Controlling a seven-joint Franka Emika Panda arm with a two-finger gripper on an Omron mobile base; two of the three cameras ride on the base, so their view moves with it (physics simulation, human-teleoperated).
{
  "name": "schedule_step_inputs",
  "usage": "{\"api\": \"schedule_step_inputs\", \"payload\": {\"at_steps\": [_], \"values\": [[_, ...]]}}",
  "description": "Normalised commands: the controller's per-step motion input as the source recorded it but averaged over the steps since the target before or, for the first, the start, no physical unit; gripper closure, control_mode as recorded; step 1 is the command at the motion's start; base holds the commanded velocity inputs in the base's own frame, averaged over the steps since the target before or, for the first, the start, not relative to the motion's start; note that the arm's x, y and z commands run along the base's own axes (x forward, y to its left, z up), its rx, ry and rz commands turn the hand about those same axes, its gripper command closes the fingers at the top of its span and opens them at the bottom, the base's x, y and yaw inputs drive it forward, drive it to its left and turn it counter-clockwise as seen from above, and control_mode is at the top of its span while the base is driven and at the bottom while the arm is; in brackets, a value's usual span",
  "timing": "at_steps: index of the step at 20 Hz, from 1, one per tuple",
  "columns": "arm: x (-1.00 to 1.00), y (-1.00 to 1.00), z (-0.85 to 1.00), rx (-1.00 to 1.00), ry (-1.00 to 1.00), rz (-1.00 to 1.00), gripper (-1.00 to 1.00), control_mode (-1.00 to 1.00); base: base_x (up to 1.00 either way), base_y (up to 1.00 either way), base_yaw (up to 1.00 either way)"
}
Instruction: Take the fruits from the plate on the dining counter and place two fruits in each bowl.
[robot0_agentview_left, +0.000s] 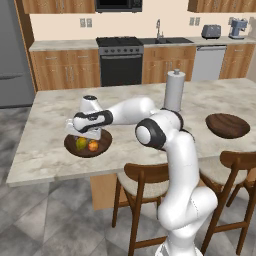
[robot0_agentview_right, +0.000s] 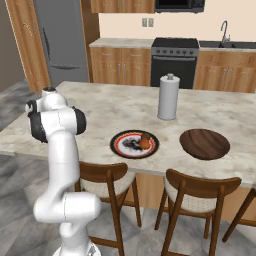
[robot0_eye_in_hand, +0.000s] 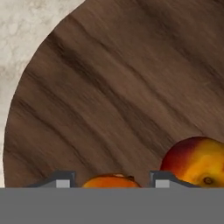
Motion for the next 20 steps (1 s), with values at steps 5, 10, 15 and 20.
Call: {"api": "schedule_step_inputs", "payload": {"at_steps": [5, 10, 15, 20], "values": [[0.00, 0.00, 0.00, 0.00, 0.00, 0.13, -1.00, -1.00, 0.00, 0.00, 0.00], [-0.07, -0.19, 0.28, 0.00, -0.02, 0.17, -1.00, -1.00, 0.00, 0.00, 0.00], [-0.47, -0.64, 0.31, 0.00, -0.05, 0.13, -1.00, -1.00, 0.00, 0.00, 0.00], [-0.68, -0.84, 0.09, 0.00, -0.14, 0.14, -1.00, -1.00, 0.00, 0.00, 0.00]]}}
